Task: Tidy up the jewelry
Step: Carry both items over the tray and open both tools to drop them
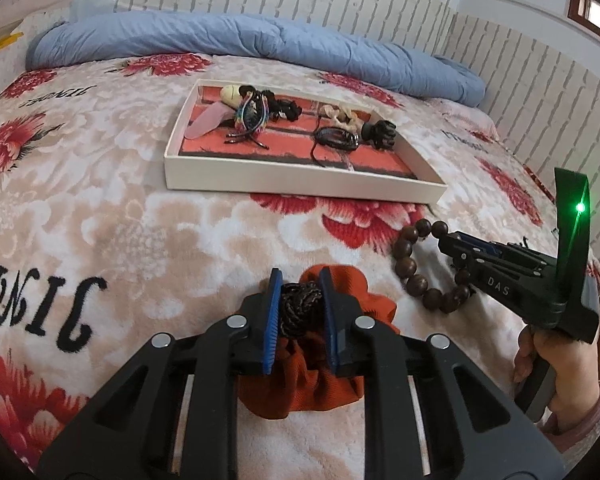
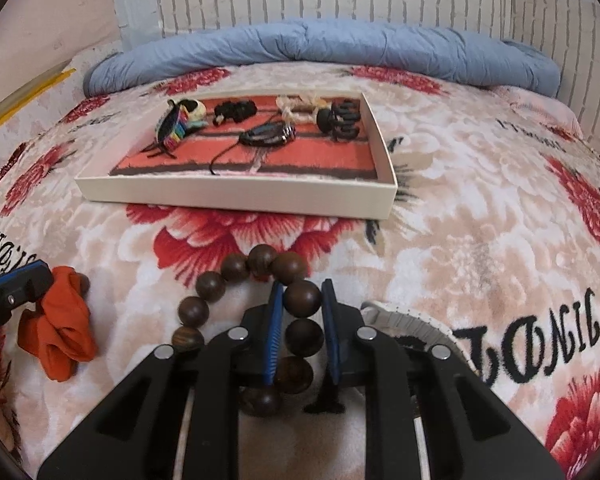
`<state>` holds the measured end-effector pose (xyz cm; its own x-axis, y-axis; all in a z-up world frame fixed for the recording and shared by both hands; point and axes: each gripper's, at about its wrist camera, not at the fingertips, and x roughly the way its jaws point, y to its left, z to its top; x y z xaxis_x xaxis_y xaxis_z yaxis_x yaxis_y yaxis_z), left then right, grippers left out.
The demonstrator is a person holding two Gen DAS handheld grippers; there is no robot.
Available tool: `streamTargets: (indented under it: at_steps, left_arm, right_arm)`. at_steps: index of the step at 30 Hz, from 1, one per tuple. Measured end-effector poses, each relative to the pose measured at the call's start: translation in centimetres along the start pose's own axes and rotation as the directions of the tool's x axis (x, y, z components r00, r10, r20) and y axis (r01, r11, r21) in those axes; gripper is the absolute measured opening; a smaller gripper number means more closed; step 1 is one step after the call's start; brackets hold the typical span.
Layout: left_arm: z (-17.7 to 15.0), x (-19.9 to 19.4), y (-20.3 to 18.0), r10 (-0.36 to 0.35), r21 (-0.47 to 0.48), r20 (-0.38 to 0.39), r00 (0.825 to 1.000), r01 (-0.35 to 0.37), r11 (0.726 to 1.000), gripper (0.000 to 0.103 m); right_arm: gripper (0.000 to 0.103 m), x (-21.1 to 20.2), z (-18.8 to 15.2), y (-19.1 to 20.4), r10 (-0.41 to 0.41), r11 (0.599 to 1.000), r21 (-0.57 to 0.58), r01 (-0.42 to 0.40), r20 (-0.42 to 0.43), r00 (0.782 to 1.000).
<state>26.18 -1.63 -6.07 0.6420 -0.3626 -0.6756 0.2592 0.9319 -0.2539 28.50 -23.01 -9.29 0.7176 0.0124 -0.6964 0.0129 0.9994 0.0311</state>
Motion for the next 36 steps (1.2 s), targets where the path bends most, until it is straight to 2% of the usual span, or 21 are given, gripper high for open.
streamTargets:
  at_steps: [11, 22, 29, 36]
  left_arm:
    - [2.2, -1.2, 1.0, -0.016, -0.021, 0.039, 0.999, 0.017, 1.0, 0.017]
    - [9.3, -1.5, 1.3, 0.044, 0.018, 0.111, 0.993, -0.046, 0.999, 0.017]
    - [13.4, 0.7, 0.9, 0.096, 0.064, 0.128, 0.987, -0.105, 0.992, 0.017]
    - [14.8, 4.8, 0.5, 0.145, 0.082, 0.113, 0.983, -0.154, 0.985, 0.017]
  right_arm:
    - [0.02, -1.7, 1.5, 0.9, 0.0, 1.0, -0.028, 0.002, 0.057, 0.998]
    - [0.02, -3.2, 7.1, 1.9, -0.015, 0.997, -0.069, 0.026, 0.15, 0.989]
    - [0.02, -3.0, 11.4, 1.6, -0.018, 0.998, -0.056, 0.03, 0.198, 0.98]
    - [0.019, 0.0, 13.4, 1.4, -0.006, 0.999, -0.033, 0.012, 0.199, 0.98]
